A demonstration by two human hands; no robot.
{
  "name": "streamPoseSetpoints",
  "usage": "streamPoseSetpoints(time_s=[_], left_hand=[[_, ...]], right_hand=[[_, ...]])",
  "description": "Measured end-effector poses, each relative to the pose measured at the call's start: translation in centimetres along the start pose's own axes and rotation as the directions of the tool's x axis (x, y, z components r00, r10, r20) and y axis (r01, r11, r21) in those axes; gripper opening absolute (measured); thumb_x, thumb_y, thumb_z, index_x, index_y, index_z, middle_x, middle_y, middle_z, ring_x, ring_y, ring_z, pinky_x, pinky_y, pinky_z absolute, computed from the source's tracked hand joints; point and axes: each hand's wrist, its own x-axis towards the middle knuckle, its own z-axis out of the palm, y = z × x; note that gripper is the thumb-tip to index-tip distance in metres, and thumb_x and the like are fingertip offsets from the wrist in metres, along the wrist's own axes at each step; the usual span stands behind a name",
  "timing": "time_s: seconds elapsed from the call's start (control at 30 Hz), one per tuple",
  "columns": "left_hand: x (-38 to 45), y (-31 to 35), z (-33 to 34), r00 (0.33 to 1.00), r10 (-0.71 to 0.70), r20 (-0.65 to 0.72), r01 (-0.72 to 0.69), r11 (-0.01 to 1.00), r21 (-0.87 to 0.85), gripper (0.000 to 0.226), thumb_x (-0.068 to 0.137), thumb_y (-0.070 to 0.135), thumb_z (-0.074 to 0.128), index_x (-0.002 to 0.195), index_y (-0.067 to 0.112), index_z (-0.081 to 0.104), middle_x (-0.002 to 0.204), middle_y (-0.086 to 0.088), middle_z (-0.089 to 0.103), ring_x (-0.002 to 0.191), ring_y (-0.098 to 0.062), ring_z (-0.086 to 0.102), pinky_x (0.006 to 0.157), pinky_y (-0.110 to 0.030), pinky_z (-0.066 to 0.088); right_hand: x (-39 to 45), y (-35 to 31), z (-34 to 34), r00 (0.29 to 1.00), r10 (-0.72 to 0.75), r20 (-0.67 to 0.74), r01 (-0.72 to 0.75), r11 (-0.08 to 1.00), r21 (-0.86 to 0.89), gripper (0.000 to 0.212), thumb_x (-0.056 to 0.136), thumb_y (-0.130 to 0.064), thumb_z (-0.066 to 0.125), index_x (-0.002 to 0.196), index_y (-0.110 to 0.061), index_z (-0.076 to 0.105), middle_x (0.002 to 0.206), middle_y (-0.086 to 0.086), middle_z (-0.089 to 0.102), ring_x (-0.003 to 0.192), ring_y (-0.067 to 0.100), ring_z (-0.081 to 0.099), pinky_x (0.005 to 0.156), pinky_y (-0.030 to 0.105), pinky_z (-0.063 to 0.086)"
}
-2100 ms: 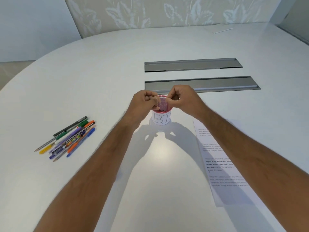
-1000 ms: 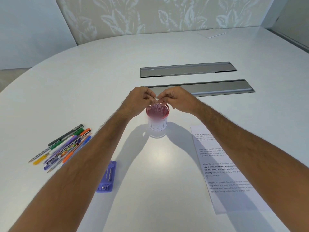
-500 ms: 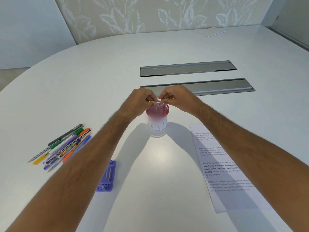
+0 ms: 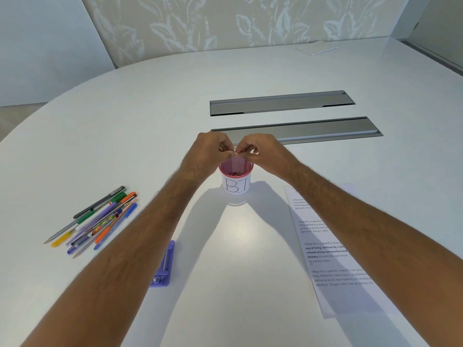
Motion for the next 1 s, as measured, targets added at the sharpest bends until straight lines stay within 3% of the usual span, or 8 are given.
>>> streamPoseSetpoints(time_s=[0.13,0.3,0.43,0.57,0.63,0.73,0.87,1.0], left_hand=[[-0.6,0.1,0.5,0.999,-0.036,-0.001,0.036,0.999,0.025,0.006,0.087,0.012,0.083,0.087,0.015,0.077,0.08,0.001,0.069,0.07,-0.013,0.062,0.057,-0.014,0.04],[-1.2,0.0,0.8,0.999,-0.046,-0.02,0.046,0.999,0.022,0.007,0.091,0.02,0.079,0.095,0.015,0.082,0.092,-0.003,0.079,0.08,-0.019,0.071,0.069,-0.026,0.051],[-2.0,0.4,1.2,0.998,0.019,-0.067,-0.017,0.999,0.04,0.014,0.095,0.024,0.076,0.091,0.01,0.076,0.087,-0.003,0.073,0.077,-0.019,0.065,0.067,-0.026,0.049],[-2.8,0.6,1.0,0.991,0.069,-0.112,-0.063,0.997,0.054,0.006,0.093,0.015,0.078,0.096,0.009,0.077,0.088,-0.002,0.07,0.077,-0.015,0.061,0.064,-0.013,0.042],[-3.0,0.6,0.7,0.987,0.106,-0.118,-0.099,0.993,0.062,0.013,0.094,0.009,0.075,0.106,0.008,0.079,0.095,-0.004,0.073,0.08,-0.014,0.063,0.073,-0.019,0.049],[-3.4,0.5,0.4,0.986,0.076,-0.152,-0.073,0.997,0.024,0.013,0.091,0.009,0.078,0.104,0.011,0.079,0.091,-0.001,0.073,0.079,-0.016,0.065,0.081,-0.034,0.06],[-4.7,0.2,0.7,0.976,0.108,-0.189,-0.116,0.993,-0.028,0.036,0.093,0.0,0.074,0.127,0.011,0.073,0.129,-0.007,0.075,0.115,-0.027,0.07,0.101,-0.043,0.057],[-7.0,-0.7,1.8,0.977,0.106,-0.184,-0.102,0.994,0.033,0.052,0.1,0.015,0.071,0.149,0.011,0.055,0.158,-0.009,0.055,0.15,-0.029,0.045,0.124,-0.041,0.033]], right_hand=[[-0.3,-0.3,0.4,1.0,-0.014,-0.004,0.013,0.999,-0.036,0.007,0.095,-0.005,0.076,0.098,-0.011,0.076,0.093,0.002,0.07,0.079,0.011,0.064,0.072,0.021,0.054],[-1.0,-0.5,0.5,1.0,-0.012,-0.001,0.012,0.999,-0.047,0.015,0.097,0.003,0.067,0.106,-0.005,0.076,0.103,0.01,0.076,0.091,0.022,0.07,0.083,0.035,0.06],[-1.6,-1.1,0.6,1.0,-0.009,-0.02,0.008,0.998,-0.058,0.018,0.099,0.002,0.066,0.111,-0.007,0.076,0.109,0.009,0.076,0.098,0.019,0.067,0.092,0.038,0.056],[-2.4,-1.3,0.6,0.995,-0.043,-0.095,0.032,0.992,-0.119,0.014,0.096,-0.005,0.075,0.107,-0.013,0.078,0.106,0.004,0.077,0.098,0.023,0.071,0.106,0.051,0.043],[-2.6,-1.5,0.4,0.994,-0.01,-0.111,-0.004,0.992,-0.124,0.023,0.097,-0.004,0.072,0.117,-0.015,0.077,0.118,0.0,0.078,0.111,0.02,0.07,0.114,0.047,0.034],[-3.1,-2.0,-0.1,0.992,0.015,-0.122,-0.028,0.994,-0.105,0.03,0.101,-0.01,0.068,0.13,-0.018,0.07,0.127,-0.005,0.077,0.126,0.018,0.066,0.116,0.04,0.025],[-4.0,-2.6,-0.4,0.997,0.028,-0.066,-0.036,0.992,-0.12,0.051,0.102,0.004,0.06,0.148,-0.02,0.059,0.165,0.001,0.047,0.156,0.021,0.037,0.124,0.049,0.019],[-5.7,-2.5,0.4,0.995,0.051,-0.082,-0.061,0.992,-0.114,0.059,0.103,-0.002,0.062,0.158,-0.016,0.045,0.172,0.006,0.035,0.159,0.027,0.029,0.126,0.055,0.02]])
